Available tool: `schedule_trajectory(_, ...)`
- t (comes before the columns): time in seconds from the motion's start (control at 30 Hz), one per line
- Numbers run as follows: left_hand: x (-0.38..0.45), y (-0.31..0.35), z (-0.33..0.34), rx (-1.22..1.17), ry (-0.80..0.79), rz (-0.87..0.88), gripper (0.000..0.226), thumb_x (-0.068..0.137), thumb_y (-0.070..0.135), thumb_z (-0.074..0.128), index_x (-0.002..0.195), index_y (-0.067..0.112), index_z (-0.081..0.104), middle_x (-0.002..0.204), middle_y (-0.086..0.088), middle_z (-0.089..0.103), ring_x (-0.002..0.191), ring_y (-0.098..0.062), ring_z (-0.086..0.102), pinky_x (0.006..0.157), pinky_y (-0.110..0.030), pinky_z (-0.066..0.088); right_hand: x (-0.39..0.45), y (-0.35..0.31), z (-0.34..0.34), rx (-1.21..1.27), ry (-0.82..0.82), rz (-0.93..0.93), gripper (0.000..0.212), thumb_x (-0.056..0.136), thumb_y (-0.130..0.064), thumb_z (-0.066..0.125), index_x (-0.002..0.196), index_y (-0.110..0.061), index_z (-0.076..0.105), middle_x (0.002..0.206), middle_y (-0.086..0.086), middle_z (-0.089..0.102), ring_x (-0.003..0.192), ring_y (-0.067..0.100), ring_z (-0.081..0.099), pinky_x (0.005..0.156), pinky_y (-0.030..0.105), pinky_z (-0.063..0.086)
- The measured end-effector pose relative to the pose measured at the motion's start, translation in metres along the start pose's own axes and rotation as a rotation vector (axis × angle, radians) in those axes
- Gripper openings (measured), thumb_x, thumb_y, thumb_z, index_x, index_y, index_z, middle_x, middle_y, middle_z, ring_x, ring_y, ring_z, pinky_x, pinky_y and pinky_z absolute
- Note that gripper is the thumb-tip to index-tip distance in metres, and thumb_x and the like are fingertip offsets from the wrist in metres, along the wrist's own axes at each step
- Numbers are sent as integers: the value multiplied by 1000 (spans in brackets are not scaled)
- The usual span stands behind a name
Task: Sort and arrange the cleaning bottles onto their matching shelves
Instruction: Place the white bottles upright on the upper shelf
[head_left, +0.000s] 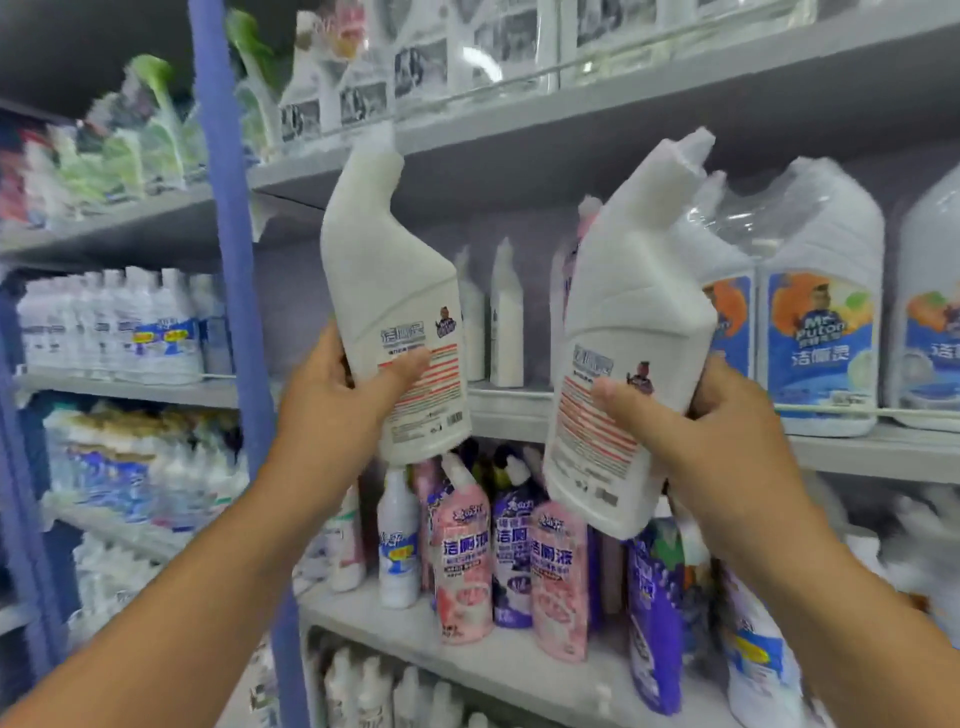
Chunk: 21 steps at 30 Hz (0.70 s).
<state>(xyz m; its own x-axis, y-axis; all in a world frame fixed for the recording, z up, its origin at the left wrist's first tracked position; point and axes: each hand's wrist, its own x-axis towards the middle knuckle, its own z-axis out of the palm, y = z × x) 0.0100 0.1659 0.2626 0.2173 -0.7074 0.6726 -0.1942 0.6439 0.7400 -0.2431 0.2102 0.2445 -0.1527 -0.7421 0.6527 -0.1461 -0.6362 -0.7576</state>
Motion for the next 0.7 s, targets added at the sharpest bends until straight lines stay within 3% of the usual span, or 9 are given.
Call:
schedule_trajectory(0.07,42,-14,-13,47,-29,73,30,87,28,80,113,33,67,106,15,77,99,-5,73,87,-37,60,30,-7,32,-41,49,-67,20,83,-29,81,101,-26,73,93,-12,79,84,4,75,67,22,61)
schedule_trajectory(0.2,114,-47,-24,117,-66,105,24,85,33,81,100,42,64,105,16,75,97,-6,71,88,-41,61,83,-5,94,-177,108,-129,28,84,-35,82,108,-27,72,97,-9,78,88,4,74,81,38,63)
schedule_trajectory(0.3,156,-73,-23,100,-102,40,28,86,34,79,111,34,66,108,14,74,99,-11,71,87,-42,61,114,9,124,-250,189,-112,31,84,-38,81,111,-28,69,98,-8,76,89,8,74,82,43,63)
schedule_trajectory(0.4,191,-102,-18,78,-137,-59,33,87,32,79,117,29,66,110,11,74,100,-16,71,89,-46,61,143,25,144,-329,244,-67,35,82,-42,80,110,-28,66,98,-7,74,90,14,72,80,47,62)
schedule_trajectory(0.53,218,-136,-10,91,-206,-156,37,84,32,82,117,26,66,110,8,73,99,-18,70,91,-45,59,174,52,164,-412,245,43,32,83,-33,81,109,-21,66,99,-4,72,92,17,70,80,41,60)
schedule_trajectory(0.7,236,-163,-3,67,-267,-252,38,84,30,83,116,22,65,110,4,73,97,-19,70,88,-41,59,194,85,172,-278,222,242,30,86,-23,80,112,-15,69,101,5,76,92,26,74,81,44,62)
